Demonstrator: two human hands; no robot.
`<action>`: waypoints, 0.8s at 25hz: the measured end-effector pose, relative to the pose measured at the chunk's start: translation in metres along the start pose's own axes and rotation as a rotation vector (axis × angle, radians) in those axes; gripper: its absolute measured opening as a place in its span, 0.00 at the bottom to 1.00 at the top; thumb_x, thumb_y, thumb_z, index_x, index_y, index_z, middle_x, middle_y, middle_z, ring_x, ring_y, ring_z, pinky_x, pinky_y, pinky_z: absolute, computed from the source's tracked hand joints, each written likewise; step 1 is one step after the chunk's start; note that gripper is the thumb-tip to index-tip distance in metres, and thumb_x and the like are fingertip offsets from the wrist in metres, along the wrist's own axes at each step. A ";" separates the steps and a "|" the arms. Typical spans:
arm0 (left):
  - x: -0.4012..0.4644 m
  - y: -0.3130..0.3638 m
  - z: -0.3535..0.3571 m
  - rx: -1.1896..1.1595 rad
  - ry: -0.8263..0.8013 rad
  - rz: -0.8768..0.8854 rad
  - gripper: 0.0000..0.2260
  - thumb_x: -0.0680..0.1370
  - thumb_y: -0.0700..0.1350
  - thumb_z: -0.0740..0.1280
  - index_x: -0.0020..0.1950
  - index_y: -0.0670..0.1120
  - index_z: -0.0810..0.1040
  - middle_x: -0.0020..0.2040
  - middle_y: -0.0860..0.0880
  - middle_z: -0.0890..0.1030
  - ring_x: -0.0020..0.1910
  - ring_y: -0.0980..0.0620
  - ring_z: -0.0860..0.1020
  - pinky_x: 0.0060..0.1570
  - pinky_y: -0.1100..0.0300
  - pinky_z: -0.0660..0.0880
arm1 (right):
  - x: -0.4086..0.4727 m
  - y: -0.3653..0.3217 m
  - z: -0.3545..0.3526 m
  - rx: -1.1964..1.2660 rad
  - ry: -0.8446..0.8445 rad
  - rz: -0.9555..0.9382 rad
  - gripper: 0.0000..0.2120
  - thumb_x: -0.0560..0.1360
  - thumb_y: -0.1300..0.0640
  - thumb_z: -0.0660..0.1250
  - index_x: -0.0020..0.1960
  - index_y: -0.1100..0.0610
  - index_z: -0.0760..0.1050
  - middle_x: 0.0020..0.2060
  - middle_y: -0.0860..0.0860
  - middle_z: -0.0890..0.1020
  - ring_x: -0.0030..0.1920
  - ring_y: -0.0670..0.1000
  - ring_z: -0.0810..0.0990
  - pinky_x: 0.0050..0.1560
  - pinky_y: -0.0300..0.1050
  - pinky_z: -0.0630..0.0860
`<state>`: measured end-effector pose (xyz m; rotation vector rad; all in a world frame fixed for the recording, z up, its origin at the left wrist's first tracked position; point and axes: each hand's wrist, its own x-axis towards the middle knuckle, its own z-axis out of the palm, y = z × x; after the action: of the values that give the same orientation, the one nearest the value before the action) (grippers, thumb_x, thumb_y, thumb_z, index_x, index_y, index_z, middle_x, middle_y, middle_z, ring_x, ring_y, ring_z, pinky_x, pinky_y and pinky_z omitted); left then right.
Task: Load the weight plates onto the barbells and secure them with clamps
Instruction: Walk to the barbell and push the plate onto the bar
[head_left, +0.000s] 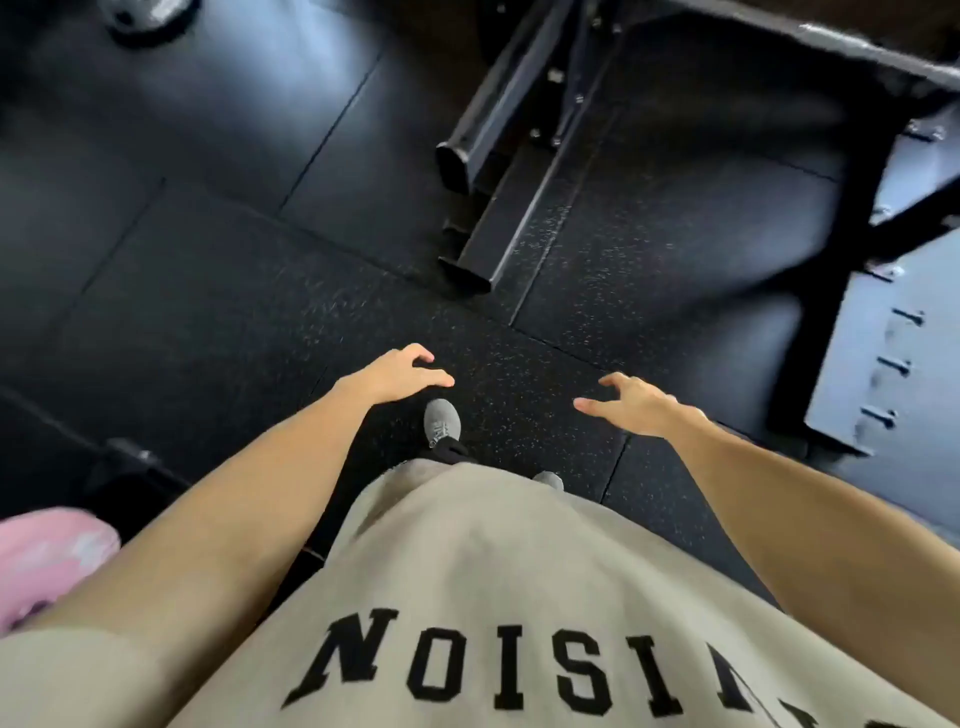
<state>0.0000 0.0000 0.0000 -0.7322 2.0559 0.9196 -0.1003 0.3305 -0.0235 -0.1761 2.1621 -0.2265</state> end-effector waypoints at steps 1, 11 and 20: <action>-0.008 -0.012 -0.004 -0.049 0.027 -0.029 0.31 0.73 0.63 0.71 0.72 0.54 0.69 0.75 0.44 0.65 0.73 0.43 0.66 0.61 0.49 0.65 | 0.004 -0.016 -0.004 -0.041 -0.018 -0.054 0.41 0.69 0.24 0.59 0.75 0.46 0.61 0.72 0.52 0.69 0.70 0.59 0.70 0.71 0.62 0.61; -0.025 -0.192 -0.043 -0.417 0.221 -0.259 0.33 0.72 0.63 0.72 0.72 0.52 0.69 0.75 0.43 0.67 0.73 0.44 0.67 0.65 0.49 0.67 | 0.065 -0.223 -0.005 -0.377 -0.124 -0.317 0.40 0.71 0.27 0.61 0.76 0.46 0.60 0.73 0.52 0.68 0.71 0.60 0.68 0.71 0.63 0.56; 0.014 -0.310 -0.236 -0.460 0.251 -0.258 0.34 0.71 0.65 0.71 0.74 0.54 0.67 0.75 0.44 0.64 0.73 0.44 0.66 0.69 0.45 0.66 | 0.129 -0.443 -0.012 -0.392 -0.093 -0.374 0.40 0.71 0.27 0.61 0.76 0.46 0.59 0.73 0.52 0.68 0.71 0.59 0.69 0.70 0.61 0.60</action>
<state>0.1248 -0.3686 -0.0158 -1.3840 1.9094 1.2117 -0.1651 -0.1267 -0.0190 -0.8015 2.0476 -0.0016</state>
